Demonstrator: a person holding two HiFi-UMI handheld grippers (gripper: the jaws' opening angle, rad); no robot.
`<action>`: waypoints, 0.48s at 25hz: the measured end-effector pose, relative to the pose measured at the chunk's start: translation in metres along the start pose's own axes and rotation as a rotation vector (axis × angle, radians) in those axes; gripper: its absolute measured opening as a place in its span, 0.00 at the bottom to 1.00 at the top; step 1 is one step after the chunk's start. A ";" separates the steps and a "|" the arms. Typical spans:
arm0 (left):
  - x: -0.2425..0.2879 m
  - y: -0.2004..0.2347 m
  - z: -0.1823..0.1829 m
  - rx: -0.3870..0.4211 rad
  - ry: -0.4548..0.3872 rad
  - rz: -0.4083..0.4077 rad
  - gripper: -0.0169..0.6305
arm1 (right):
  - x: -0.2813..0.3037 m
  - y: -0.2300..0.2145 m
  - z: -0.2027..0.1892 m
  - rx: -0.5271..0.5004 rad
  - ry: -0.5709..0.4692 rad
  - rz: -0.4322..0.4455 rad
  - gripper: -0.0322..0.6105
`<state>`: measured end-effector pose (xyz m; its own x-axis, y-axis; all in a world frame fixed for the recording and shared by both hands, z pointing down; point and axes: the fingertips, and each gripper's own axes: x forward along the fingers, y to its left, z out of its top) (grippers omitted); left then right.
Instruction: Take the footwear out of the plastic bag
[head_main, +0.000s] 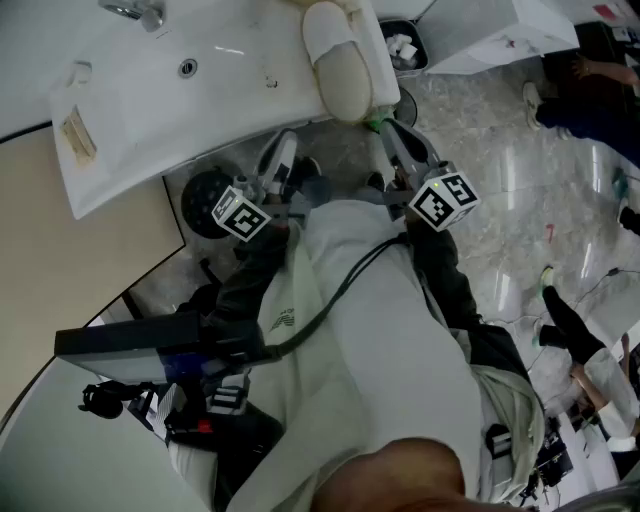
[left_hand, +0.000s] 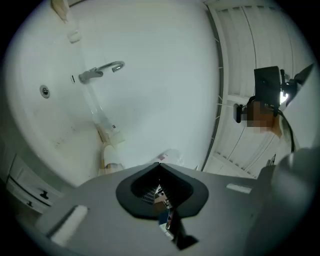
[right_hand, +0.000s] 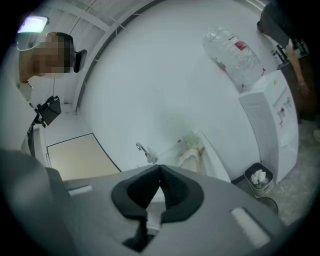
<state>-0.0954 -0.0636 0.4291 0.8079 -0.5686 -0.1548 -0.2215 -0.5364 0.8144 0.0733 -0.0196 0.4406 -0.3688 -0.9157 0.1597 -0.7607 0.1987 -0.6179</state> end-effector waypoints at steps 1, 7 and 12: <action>0.001 -0.005 -0.003 -0.001 -0.011 -0.001 0.01 | -0.003 0.001 0.003 -0.010 0.003 0.011 0.05; 0.007 -0.026 -0.026 -0.005 -0.056 0.009 0.01 | -0.025 0.002 0.013 -0.052 0.028 0.070 0.05; 0.007 -0.032 -0.040 0.003 -0.060 0.029 0.01 | -0.036 -0.006 0.009 -0.050 0.059 0.089 0.05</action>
<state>-0.0612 -0.0253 0.4246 0.7671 -0.6200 -0.1649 -0.2459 -0.5215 0.8170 0.0957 0.0088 0.4314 -0.4661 -0.8716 0.1520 -0.7486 0.2970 -0.5927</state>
